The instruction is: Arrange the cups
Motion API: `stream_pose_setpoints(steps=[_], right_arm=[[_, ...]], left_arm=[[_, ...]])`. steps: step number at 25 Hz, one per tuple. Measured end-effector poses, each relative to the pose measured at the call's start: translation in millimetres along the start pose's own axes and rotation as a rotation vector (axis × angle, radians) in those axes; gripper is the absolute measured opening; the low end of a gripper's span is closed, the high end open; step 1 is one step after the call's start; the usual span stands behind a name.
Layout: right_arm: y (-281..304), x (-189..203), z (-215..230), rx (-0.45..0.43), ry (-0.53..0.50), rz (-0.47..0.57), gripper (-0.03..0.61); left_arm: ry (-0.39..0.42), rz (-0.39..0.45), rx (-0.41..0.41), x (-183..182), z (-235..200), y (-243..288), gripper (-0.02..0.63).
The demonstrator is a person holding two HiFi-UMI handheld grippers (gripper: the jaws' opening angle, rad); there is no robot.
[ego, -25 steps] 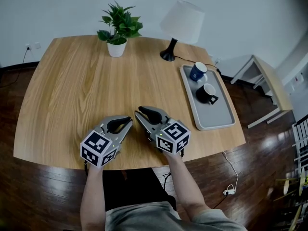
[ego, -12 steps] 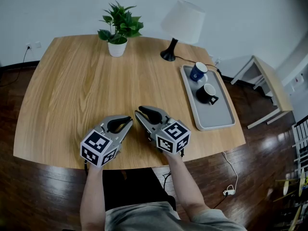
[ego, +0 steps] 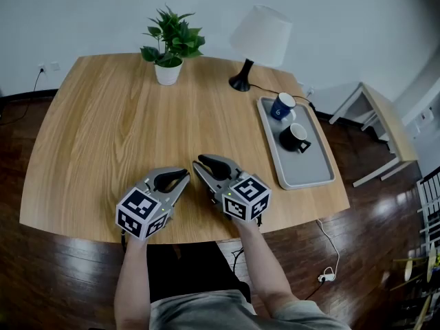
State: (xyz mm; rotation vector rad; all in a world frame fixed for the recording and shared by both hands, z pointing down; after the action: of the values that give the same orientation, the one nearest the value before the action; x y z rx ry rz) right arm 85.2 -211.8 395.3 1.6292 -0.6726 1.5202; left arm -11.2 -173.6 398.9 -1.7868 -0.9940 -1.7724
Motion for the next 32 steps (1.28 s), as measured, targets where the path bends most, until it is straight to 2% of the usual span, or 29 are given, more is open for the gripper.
stream_pose_setpoints(steps=[32], right_arm=[[-3.3,-1.9,5.9,0.01,-0.005,-0.004,0.077]], left_arm=[[0.01,0.006,0.012,-3.0,0.3,7.1,0.036]])
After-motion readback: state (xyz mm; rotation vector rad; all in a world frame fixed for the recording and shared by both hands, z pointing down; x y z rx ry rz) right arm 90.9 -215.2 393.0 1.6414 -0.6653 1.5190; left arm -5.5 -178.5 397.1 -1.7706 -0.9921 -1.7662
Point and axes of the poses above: the fingertips, and each gripper's own axes: y forward along the fingers, z to its right, x out of its underside, the point moved 5 cm from there along -y, backward along the fingers, and after that the axes turned 1 degree about -y, right-handed, at the moved point
